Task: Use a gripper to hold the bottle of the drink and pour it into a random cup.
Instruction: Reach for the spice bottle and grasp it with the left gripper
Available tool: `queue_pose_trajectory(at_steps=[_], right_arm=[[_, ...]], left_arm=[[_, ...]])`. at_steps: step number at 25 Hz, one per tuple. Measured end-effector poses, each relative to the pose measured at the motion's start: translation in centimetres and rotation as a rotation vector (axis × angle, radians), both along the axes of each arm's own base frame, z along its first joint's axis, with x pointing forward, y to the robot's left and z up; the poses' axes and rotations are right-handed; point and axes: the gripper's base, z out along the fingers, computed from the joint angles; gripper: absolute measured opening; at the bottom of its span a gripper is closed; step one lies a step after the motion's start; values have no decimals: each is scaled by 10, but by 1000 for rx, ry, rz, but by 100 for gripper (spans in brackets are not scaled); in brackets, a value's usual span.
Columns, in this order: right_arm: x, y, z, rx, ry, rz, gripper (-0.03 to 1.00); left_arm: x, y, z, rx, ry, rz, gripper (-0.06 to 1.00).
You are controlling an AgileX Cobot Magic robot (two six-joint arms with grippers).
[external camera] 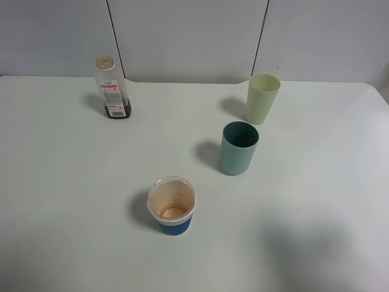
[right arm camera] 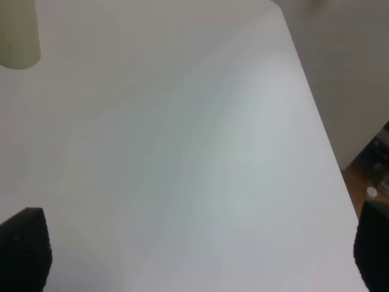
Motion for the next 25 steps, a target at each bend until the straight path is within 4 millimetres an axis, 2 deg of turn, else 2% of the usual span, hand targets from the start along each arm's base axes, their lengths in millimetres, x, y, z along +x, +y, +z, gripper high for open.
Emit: queue_pose_trajectory(at_steps=[7, 12, 18, 25], right_arm=[[0, 0, 0, 0, 0, 0, 99], [0, 0, 0, 0, 0, 0, 99], [0, 0, 0, 0, 0, 0, 99], [0, 0, 0, 0, 0, 0, 99]], left_arm=[[1, 0, 1, 0, 1, 0, 98], [16, 1, 20, 1, -11, 0, 98], [53, 3, 40, 23, 43, 6, 98], [108, 5, 44, 18, 219, 3, 98]])
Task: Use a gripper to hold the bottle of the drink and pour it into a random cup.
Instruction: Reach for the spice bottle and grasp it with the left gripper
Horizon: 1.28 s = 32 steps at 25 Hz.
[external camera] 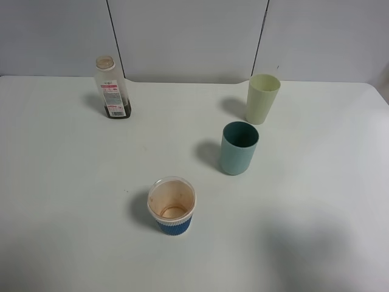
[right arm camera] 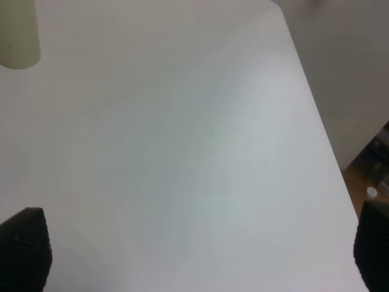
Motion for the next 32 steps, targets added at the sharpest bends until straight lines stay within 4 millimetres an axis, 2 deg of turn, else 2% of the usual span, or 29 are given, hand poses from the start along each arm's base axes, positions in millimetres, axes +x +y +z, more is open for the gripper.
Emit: queue_pose_trajectory(at_steps=[8, 15, 20, 23, 27, 32], right_arm=[[0, 0, 0, 0, 0, 0, 99], [0, 0, 0, 0, 0, 0, 99], [0, 0, 0, 0, 0, 0, 99], [0, 0, 0, 0, 0, 0, 99], [0, 0, 0, 0, 0, 0, 99], [0, 0, 0, 0, 0, 0, 99]], left_arm=[[68, 2, -9, -4, 152, -3, 98], [117, 3, -38, -17, 206, -6, 98], [144, -6, -55, -164, 180, -20, 98], [157, -12, -66, -197, 172, -84, 98], [172, -18, -82, -184, 175, -191, 98], [190, -19, -105, -88, 153, -315, 98]])
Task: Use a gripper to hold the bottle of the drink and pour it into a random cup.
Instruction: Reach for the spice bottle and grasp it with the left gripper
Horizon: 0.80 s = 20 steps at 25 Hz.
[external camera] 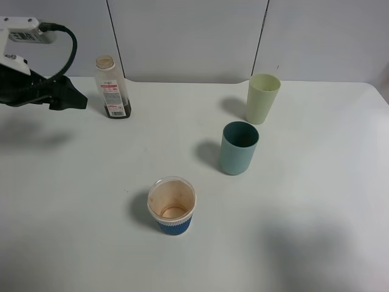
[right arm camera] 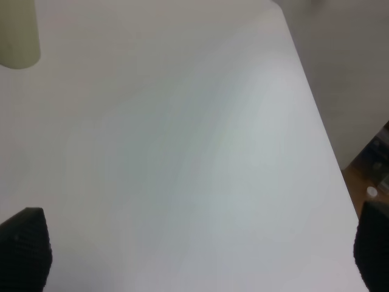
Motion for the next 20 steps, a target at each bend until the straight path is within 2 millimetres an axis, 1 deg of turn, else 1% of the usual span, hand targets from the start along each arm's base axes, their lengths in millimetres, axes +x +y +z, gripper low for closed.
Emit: queue_pose_trajectory(at_steps=[4, 11, 15, 20], right_arm=[[0, 0, 0, 0, 0, 0, 99], [0, 0, 0, 0, 0, 0, 99], [0, 0, 0, 0, 0, 0, 99], [0, 0, 0, 0, 0, 0, 99]], left_arm=[[12, 6, -19, 102, -20, -61, 98], [23, 31, -51, 257, 6, -84, 98], [33, 40, -61, 299, 4, -109, 98], [45, 45, -64, 378, -29, -145, 98]])
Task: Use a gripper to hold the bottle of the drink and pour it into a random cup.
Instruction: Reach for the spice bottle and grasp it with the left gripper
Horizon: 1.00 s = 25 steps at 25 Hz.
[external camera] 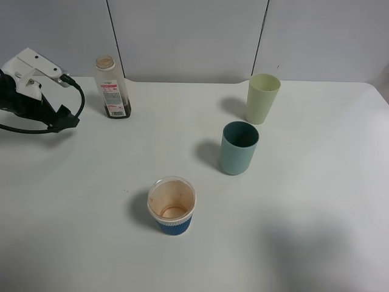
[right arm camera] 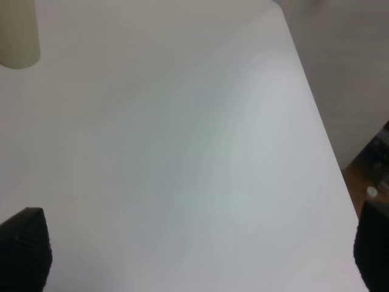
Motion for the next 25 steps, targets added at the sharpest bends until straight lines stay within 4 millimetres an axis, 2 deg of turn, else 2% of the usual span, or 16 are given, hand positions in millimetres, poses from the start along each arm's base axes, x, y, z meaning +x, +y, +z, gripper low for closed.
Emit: queue_pose_trajectory(at_steps=[8, 14, 18, 20, 25], right_arm=[[0, 0, 0, 0, 0, 0, 99], [0, 0, 0, 0, 0, 0, 99], [0, 0, 0, 0, 0, 0, 99], [0, 0, 0, 0, 0, 0, 99], [0, 0, 0, 0, 0, 0, 99]], left_arm=[[13, 6, 1, 43, -34, 36, 98], [16, 16, -1, -75, -23, 80, 98], [17, 18, 2, -143, -75, -12, 98], [19, 15, 6, -157, -136, -115, 98], [21, 10, 6, -102, -221, -297, 98]])
